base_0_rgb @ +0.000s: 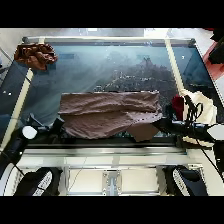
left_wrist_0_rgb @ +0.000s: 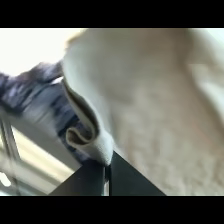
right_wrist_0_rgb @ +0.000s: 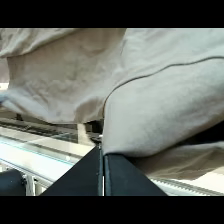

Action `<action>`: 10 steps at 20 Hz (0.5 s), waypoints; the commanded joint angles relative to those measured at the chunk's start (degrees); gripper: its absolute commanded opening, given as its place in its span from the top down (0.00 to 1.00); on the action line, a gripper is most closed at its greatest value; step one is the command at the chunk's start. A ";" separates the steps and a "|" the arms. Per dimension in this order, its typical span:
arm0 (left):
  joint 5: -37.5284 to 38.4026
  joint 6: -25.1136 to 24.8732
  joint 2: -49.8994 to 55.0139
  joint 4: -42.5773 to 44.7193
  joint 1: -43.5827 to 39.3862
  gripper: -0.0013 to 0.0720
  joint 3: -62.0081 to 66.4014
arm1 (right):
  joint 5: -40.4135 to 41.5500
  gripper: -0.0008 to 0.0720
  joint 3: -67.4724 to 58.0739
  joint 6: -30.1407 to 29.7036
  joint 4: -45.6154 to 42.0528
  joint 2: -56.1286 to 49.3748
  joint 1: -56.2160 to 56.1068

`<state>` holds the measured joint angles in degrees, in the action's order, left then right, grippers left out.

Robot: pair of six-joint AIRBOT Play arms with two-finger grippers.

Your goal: Fold the shirts.

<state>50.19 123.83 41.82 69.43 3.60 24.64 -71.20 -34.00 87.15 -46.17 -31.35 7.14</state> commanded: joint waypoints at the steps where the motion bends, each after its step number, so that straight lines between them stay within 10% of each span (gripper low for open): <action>1: 8.83 -5.75 -4.44 7.91 0.00 0.97 9.55 | -2.54 0.94 -5.31 4.04 -4.94 0.81 0.02; 10: -4.28 -24.50 5.05 -4.68 -0.15 0.97 17.99 | 8.28 0.94 -10.75 -0.44 -5.44 -13.53 -2.58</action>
<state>52.73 105.60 42.11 69.34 3.49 41.15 -69.14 -43.94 89.89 -52.27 -38.52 5.87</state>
